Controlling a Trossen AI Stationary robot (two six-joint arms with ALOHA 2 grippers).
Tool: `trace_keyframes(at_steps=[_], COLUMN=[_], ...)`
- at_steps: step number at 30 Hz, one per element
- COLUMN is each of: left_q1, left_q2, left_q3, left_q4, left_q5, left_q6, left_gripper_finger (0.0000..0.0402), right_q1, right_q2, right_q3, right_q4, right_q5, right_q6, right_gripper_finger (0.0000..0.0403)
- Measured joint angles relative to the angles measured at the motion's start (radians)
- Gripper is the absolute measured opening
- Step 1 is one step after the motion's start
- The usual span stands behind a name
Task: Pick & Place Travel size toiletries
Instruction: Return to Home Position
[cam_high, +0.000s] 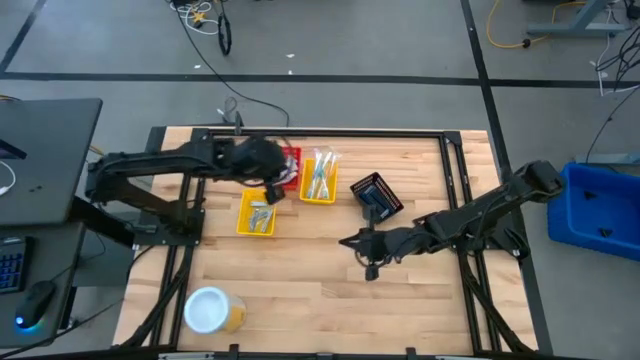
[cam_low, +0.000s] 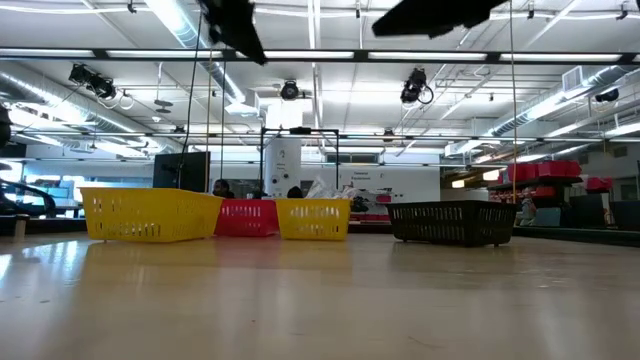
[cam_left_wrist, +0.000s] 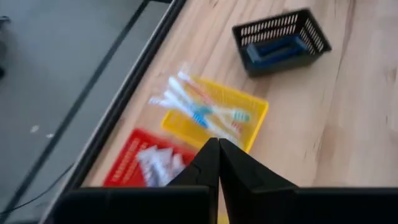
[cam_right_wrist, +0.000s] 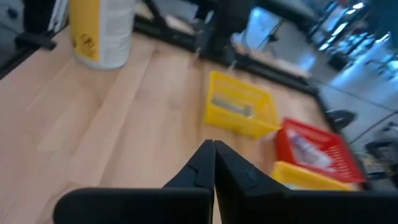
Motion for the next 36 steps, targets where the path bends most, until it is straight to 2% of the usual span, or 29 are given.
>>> trace_keyframes(at_steps=[6,13,15,21,26,32,36], left_q1=[-0.063,-0.11,-0.117,-0.117,-0.118,-0.118,-0.118], left_q2=[-0.101,-0.228,-0.292,-0.549,-0.764,-1.024,-1.18], left_q3=[0.0,-0.034,-0.098,-0.37,-0.582,-0.781,-0.888], left_q4=[-0.044,-0.052,-0.019,0.145,0.292,0.42,0.5], left_q5=[-0.075,-0.078,-0.076,-0.044,-0.004,0.069,0.088], left_q6=[0.073,0.169,0.183,0.215,0.25,0.249,0.25], left_gripper_finger=[0.0014,0.0015,0.0015,0.0015,0.0015,0.0015,0.0015], right_q1=[-0.005,-0.054,-0.082,-0.183,-0.245,-0.285,-0.292], right_q2=[-0.139,-0.331,-0.385,-0.525,-0.657,-0.819,-0.912], right_q3=[0.0,0.0,0.0,-0.057,-0.17,-0.304,-0.394], right_q4=[-0.088,-0.294,-0.368,-0.381,-0.322,-0.233,-0.163], right_q5=[0.021,0.016,-0.016,-0.216,-0.226,-0.361,-0.382], right_q6=[-0.006,0.033,0.058,0.067,0.068,0.081,0.088], right_gripper_finger=[0.0003,0.0002,0.0002,0.0001,0.0001,0.0001,0.0001])
